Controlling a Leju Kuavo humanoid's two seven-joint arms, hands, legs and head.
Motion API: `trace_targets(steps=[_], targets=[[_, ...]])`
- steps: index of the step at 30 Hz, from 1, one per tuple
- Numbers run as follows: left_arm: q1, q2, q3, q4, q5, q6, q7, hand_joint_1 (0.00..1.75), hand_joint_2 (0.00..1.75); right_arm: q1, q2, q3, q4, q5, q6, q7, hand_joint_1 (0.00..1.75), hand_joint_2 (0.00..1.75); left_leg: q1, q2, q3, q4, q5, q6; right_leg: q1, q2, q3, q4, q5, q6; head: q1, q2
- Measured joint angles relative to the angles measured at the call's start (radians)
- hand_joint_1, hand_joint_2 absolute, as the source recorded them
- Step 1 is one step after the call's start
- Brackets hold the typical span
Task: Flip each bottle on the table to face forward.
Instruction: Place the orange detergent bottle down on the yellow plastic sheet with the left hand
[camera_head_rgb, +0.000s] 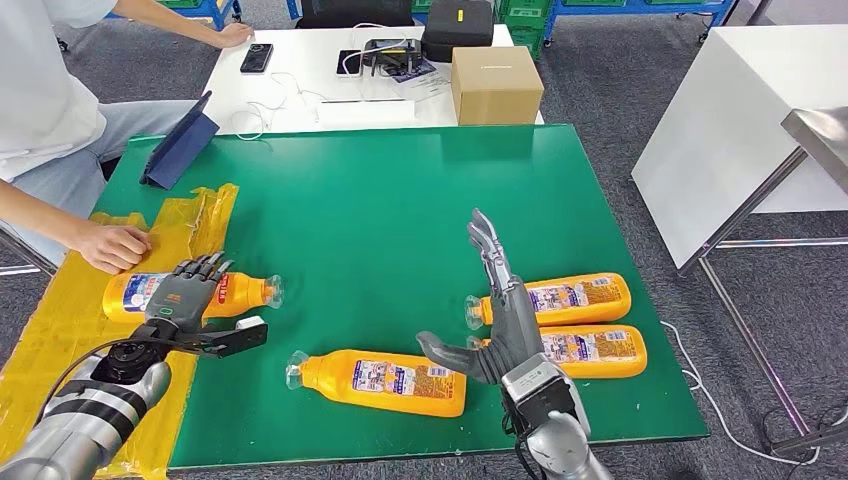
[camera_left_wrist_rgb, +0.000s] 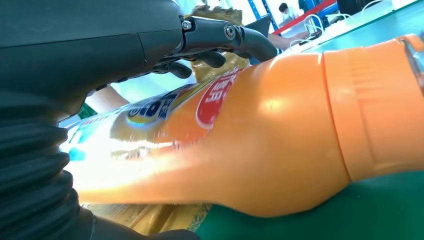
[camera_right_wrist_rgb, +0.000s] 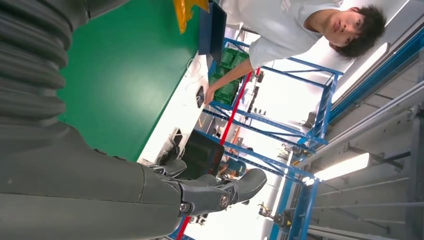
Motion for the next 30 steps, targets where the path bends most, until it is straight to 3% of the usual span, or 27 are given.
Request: trace_targets(steps=[10,13,16,18,22,30], targets=[[0.002,-0.009,0.000,0.012,-0.001,0.047,-0.005,0.00,1.75,0.000,0.000,0.000,0.002,0.001,0.000,0.001,0.00,1.75,0.000,0.000,0.002,0.000,0.000,0.000,0.000,0.000,0.000,0.000,0.000,0.000,0.000,0.000],[0.042,-0.021,0.008,-0.015,0.042,0.196,-0.065,0.00,1.75,0.002,-0.001,0.000,0.002,0.000,0.001,0.001,0.00,1.75,0.000,0.000,0.000,0.000,0.001,0.000,0.000,0.000,0.000,0.000,0.000,0.000,0.000,0.000],[0.143,-0.050,0.046,-0.114,0.159,0.389,-0.214,0.00,1.75,0.008,-0.005,0.000,0.004,-0.006,0.002,-0.003,0.00,1.75,0.000,0.002,-0.004,0.001,0.001,0.000,0.000,0.001,-0.003,0.000,0.001,0.000,0.000,0.000],[0.210,-0.075,0.073,-0.203,0.212,0.452,-0.286,0.00,1.75,0.010,-0.008,0.000,0.007,-0.012,0.002,-0.008,0.00,1.75,0.000,0.002,-0.007,0.001,0.001,0.000,-0.001,0.001,-0.006,0.000,0.001,0.000,0.001,0.000],[0.286,-0.102,0.102,-0.322,0.230,0.465,-0.309,0.00,1.75,0.011,-0.013,0.000,0.011,-0.015,0.000,-0.013,0.00,1.75,-0.001,0.003,-0.013,0.001,0.001,0.000,-0.001,0.001,-0.012,0.000,0.001,0.001,0.000,0.000],[0.321,-0.118,0.134,-0.393,0.232,0.464,-0.315,0.00,1.75,0.011,-0.019,0.000,0.015,-0.015,-0.002,-0.014,0.00,1.75,0.000,0.003,-0.016,0.001,0.000,0.000,0.001,0.002,-0.016,0.000,0.001,0.001,0.000,0.000]])
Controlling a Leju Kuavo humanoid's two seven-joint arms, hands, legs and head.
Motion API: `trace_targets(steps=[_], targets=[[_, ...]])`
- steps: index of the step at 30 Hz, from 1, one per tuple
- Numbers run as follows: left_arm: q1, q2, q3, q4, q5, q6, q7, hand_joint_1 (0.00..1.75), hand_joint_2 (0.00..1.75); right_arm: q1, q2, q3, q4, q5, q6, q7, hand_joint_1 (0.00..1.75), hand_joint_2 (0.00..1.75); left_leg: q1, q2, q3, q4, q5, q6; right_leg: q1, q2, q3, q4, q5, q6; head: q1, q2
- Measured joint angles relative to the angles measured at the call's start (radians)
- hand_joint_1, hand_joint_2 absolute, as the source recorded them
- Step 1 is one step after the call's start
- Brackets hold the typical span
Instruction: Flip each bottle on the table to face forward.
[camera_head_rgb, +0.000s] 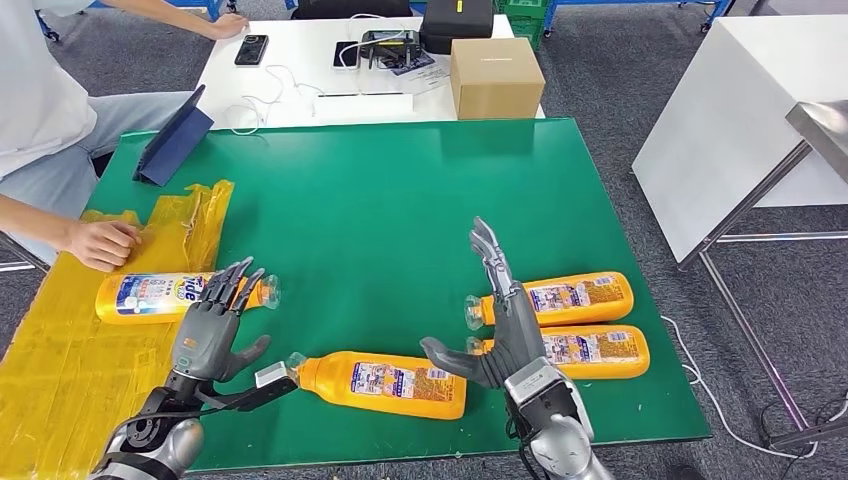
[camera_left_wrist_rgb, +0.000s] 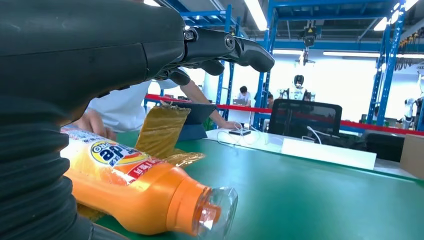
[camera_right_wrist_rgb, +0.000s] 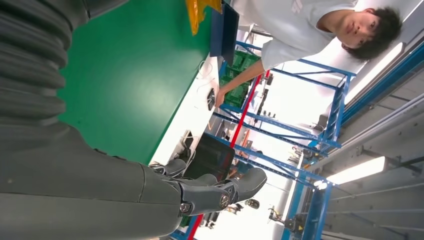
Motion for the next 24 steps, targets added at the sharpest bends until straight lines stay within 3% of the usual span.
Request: trace_targets(steps=[12,15,18,21,24], targets=[[0.059,-0.038,0.025,-0.117,0.002,0.038,-0.088,0.00,1.75,0.007,-0.008,0.000,0.000,-0.001,-0.032,-0.003,0.00,1.75,-0.001,0.000,-0.001,0.000,0.000,0.000,-0.001,0.000,-0.001,0.000,0.000,0.000,0.000,0.000],[0.082,-0.084,0.082,-0.167,-0.007,0.018,-0.185,0.00,1.75,0.008,-0.013,0.000,0.001,0.029,-0.070,0.010,0.00,1.75,-0.001,0.000,-0.002,0.000,0.000,0.000,-0.001,0.000,-0.002,0.000,0.000,0.000,0.000,0.000],[0.117,-0.140,0.121,-0.248,0.227,-0.120,-0.270,0.00,1.75,0.009,-0.038,-0.003,0.002,0.248,-0.187,0.099,0.00,1.75,-0.001,0.000,-0.002,0.000,0.000,0.000,-0.001,0.000,-0.002,0.000,0.000,0.000,0.000,0.000],[0.157,-0.184,0.106,-0.360,0.602,-0.238,-0.216,0.00,1.75,0.008,-0.093,-0.034,0.013,0.481,-0.215,0.185,0.00,1.75,-0.001,-0.001,-0.002,0.000,-0.001,0.001,-0.002,0.000,-0.002,-0.001,0.000,0.000,0.000,0.000],[0.181,-0.207,0.092,-0.445,0.734,-0.296,-0.195,0.00,1.75,0.006,-0.144,-0.087,0.042,0.573,-0.198,0.212,0.00,1.75,-0.002,-0.002,-0.003,0.000,-0.001,0.001,-0.002,-0.001,-0.002,-0.001,0.000,0.001,0.000,0.000]])
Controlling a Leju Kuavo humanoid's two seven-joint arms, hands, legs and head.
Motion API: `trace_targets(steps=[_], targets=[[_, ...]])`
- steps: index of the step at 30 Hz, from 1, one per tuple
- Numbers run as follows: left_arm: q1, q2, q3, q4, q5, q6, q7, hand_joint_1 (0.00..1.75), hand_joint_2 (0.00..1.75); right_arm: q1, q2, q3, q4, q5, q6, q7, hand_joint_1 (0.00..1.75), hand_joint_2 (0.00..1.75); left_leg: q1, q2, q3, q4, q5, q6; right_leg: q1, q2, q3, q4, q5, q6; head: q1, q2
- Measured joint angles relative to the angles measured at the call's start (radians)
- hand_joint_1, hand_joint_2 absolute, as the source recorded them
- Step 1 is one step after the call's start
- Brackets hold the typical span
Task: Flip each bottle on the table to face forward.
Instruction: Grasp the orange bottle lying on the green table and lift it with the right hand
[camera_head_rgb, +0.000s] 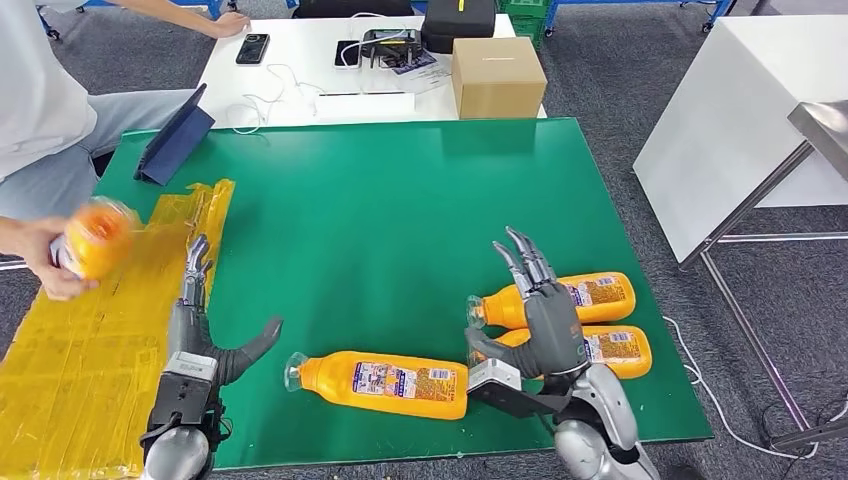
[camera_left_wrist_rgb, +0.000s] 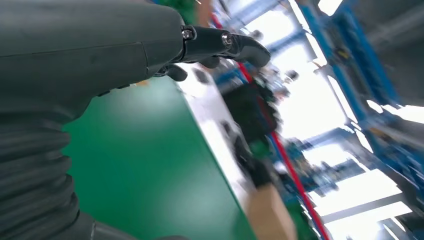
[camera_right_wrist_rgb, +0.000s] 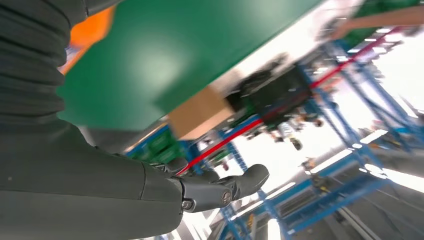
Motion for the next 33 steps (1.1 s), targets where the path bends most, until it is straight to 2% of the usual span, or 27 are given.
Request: trace_targets(steps=[6,12,17,24,33], targets=[[0.010,-0.021,-0.008,-0.055,0.094,-0.100,-0.019,0.00,1.75,-0.051,-0.087,-0.067,0.090,0.113,0.052,0.011,0.00,1.75,0.000,0.001,0.000,0.000,0.000,0.000,0.000,0.000,0.000,0.000,0.000,0.000,0.000,0.000],[0.010,-0.031,-0.008,-0.056,0.173,-0.176,-0.030,0.00,1.75,-0.144,-0.174,-0.076,0.215,0.171,0.104,0.027,0.00,1.75,0.000,0.001,0.000,0.000,0.000,0.000,0.000,0.000,0.000,0.000,0.000,0.000,0.000,0.000],[0.005,-0.035,-0.007,-0.055,0.196,-0.205,-0.037,0.00,1.75,-0.235,-0.230,-0.069,0.347,0.208,0.142,0.035,0.00,1.75,0.000,0.000,0.000,0.000,0.000,0.000,0.000,0.000,0.000,0.000,0.001,0.001,0.000,0.000],[-0.008,-0.040,-0.008,-0.045,0.211,-0.224,-0.044,0.00,1.75,-0.356,-0.252,-0.036,0.534,0.217,0.187,0.015,0.00,1.75,0.000,0.000,0.000,0.000,0.000,0.000,0.000,0.000,0.000,0.000,0.001,0.001,0.000,0.000],[-0.018,-0.041,-0.021,-0.033,0.230,-0.224,-0.054,0.00,1.75,-0.463,-0.272,0.022,0.687,0.134,0.301,-0.053,0.00,1.75,0.000,0.001,0.001,0.000,0.000,0.000,0.000,0.001,0.001,0.000,0.001,0.001,0.000,0.000]])
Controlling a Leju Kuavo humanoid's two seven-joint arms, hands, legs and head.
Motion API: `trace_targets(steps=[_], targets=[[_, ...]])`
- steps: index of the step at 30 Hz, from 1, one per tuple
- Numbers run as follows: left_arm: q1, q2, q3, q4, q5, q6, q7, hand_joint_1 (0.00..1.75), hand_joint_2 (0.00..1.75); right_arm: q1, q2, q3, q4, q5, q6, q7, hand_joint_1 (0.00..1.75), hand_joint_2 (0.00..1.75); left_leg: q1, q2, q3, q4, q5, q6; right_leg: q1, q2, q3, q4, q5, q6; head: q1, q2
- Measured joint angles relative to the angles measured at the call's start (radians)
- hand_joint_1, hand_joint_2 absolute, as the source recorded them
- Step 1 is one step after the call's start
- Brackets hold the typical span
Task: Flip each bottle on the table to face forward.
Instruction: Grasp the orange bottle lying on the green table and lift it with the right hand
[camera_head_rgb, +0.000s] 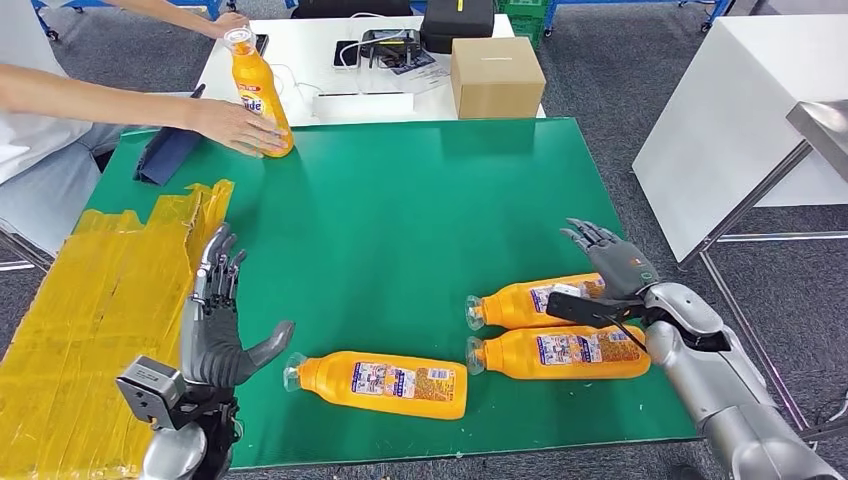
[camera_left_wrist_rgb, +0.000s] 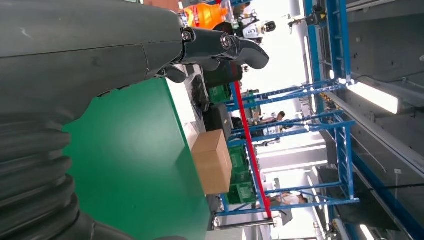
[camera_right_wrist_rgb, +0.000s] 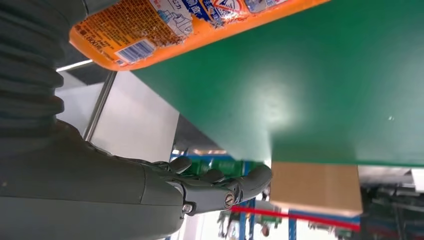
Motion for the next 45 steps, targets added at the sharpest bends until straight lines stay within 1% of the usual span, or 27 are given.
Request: trace_targets(steps=[9,14,17,24,29,33,34,36,37,38,40,45], targets=[[-0.013,0.000,-0.009,0.019,0.009,0.002,-0.009,0.00,1.75,-0.063,-0.015,0.065,0.089,-0.053,0.087,-0.030,0.00,1.75,0.000,0.000,0.005,0.000,0.000,0.000,0.000,0.000,0.004,0.000,0.000,0.000,0.000,0.000],[-0.020,0.000,-0.022,0.035,0.011,0.012,-0.011,0.00,1.75,-0.068,-0.023,0.111,0.139,-0.099,0.157,-0.041,0.00,1.75,0.000,-0.001,0.003,0.000,0.001,0.001,0.000,0.000,0.003,0.000,0.001,0.002,0.000,0.000],[-0.029,0.000,-0.029,0.049,0.015,0.018,-0.012,0.00,1.75,-0.078,-0.032,0.137,0.158,-0.117,0.178,-0.049,0.00,1.75,0.000,-0.001,0.002,0.000,0.001,0.001,0.000,0.000,0.003,0.000,0.001,0.002,0.000,0.000],[-0.039,-0.002,-0.034,0.075,0.020,0.021,-0.013,0.00,1.75,-0.093,-0.043,0.183,0.189,-0.134,0.184,-0.040,0.00,1.75,0.000,-0.001,0.001,0.000,0.001,0.001,0.000,0.000,0.001,0.000,0.001,0.002,0.000,0.000],[-0.043,-0.004,-0.046,0.090,0.021,0.022,-0.013,0.00,1.75,-0.105,-0.040,0.220,0.212,-0.106,0.158,0.009,0.00,1.75,0.000,-0.001,0.001,0.000,0.001,0.001,0.000,0.000,0.001,0.000,0.001,0.002,0.000,0.000],[-0.047,-0.008,-0.052,0.099,0.022,0.023,-0.011,0.00,1.75,-0.126,-0.031,0.260,0.241,-0.057,0.132,0.067,0.00,1.75,0.000,-0.001,0.001,0.000,0.001,0.001,0.000,0.000,0.002,0.000,0.001,0.002,0.000,0.000],[-0.048,-0.009,-0.054,0.101,0.022,0.023,-0.010,0.00,1.75,-0.133,-0.027,0.271,0.251,-0.045,0.126,0.079,0.24,1.75,0.000,0.000,0.001,0.000,0.001,0.001,0.000,0.000,0.002,0.000,0.001,0.002,0.000,0.000],[-0.050,-0.012,-0.057,0.107,0.022,0.023,-0.008,0.00,1.75,-0.146,-0.018,0.291,0.271,-0.027,0.114,0.096,0.98,1.75,0.000,0.000,0.002,0.000,0.001,0.001,0.000,0.000,0.002,0.000,0.001,0.002,0.000,0.000],[-0.050,-0.013,-0.059,0.109,0.022,0.023,-0.007,0.00,1.75,-0.152,-0.013,0.299,0.280,-0.021,0.106,0.101,1.40,1.75,0.000,0.001,0.003,0.000,0.001,0.001,0.000,0.001,0.003,0.000,0.001,0.002,0.000,0.000],[-0.051,-0.013,-0.061,0.110,0.022,0.023,-0.007,0.00,1.75,-0.155,-0.008,0.306,0.288,-0.016,0.097,0.105,1.60,1.75,0.000,0.001,0.003,0.000,0.001,0.001,0.000,0.001,0.003,0.000,0.001,0.002,0.000,0.000],[-0.051,-0.014,-0.063,0.111,0.022,0.024,-0.006,0.00,1.75,-0.158,0.001,0.316,0.301,-0.008,0.073,0.110,1.74,1.75,0.000,0.002,0.004,0.000,0.001,0.001,0.000,0.001,0.004,0.000,0.001,0.002,0.000,0.000],[-0.051,-0.016,-0.067,0.113,0.021,0.027,0.004,0.00,1.75,-0.152,0.027,0.325,0.321,0.004,-0.028,0.113,1.75,1.75,0.000,0.002,0.005,0.000,0.001,0.002,0.000,0.001,0.003,0.000,0.004,0.000,0.000,0.000]])
